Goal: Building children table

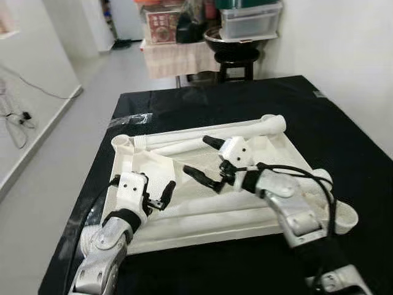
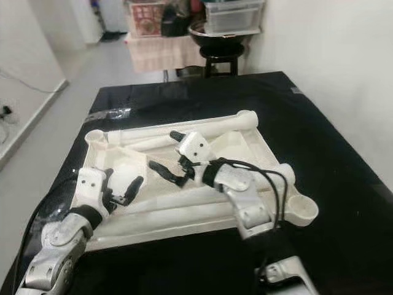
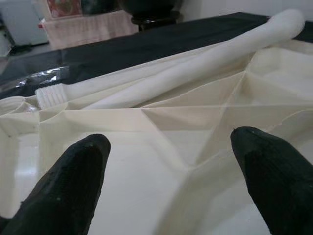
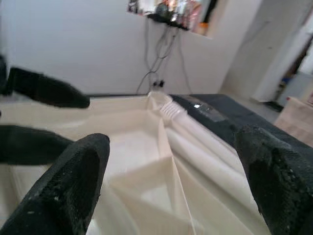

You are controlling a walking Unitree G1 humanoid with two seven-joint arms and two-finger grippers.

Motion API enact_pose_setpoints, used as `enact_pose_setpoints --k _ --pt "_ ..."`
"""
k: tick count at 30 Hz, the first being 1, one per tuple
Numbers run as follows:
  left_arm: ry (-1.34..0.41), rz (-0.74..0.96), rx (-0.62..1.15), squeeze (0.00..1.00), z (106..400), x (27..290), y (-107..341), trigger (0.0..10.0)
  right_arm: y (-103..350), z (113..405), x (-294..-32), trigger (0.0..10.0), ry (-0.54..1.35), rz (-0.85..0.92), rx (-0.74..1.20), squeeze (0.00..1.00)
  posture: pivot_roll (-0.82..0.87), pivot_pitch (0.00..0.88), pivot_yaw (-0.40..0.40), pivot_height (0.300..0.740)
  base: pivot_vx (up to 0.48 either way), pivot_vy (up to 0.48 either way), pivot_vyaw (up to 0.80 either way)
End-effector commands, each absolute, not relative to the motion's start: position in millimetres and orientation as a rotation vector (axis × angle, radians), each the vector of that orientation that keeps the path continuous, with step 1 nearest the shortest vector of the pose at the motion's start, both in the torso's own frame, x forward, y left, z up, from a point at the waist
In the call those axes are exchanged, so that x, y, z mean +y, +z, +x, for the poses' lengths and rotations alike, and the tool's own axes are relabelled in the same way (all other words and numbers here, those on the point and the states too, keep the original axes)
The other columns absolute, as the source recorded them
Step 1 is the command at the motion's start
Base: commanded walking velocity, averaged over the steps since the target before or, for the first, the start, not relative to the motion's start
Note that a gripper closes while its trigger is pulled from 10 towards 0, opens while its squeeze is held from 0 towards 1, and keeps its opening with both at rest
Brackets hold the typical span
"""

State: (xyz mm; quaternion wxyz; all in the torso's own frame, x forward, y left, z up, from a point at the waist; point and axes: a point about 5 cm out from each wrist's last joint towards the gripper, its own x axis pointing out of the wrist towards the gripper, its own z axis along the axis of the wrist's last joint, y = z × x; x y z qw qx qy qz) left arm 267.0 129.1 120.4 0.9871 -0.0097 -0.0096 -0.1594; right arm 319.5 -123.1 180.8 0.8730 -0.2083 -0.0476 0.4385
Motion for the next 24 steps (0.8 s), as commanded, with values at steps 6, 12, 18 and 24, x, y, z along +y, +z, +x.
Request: enact_pose_setpoints --k 6,12,18,24 --pt "-0.343 -0.021 -0.015 0.00 264.0 128.8 123.4 10.0 192.9 324.4 -120.6 10.0 0.962 -0.527 -0.079 0.00 -0.04 0.000 0.053 0.740 0.000 0.000 0.80" --pt "-0.477 -0.054 -0.013 0.00 256.7 117.0 130.6 10.0 189.0 326.2 -137.0 10.0 0.919 -0.759 0.084 0.00 -0.03 0.000 0.053 0.740 0.000 0.000 0.27" --pt "-0.630 -0.058 0.011 0.00 244.7 106.8 130.0 10.0 191.2 325.4 -154.5 10.0 0.954 -0.868 0.242 0.00 -0.02 0.000 0.049 0.740 0.000 0.000 0.00" --pt "-0.665 -0.036 0.031 0.00 241.8 106.4 126.0 10.0 196.3 327.6 -189.6 10.0 0.977 -0.936 0.525 0.00 -0.02 0.000 0.041 0.740 0.000 0.000 0.00"
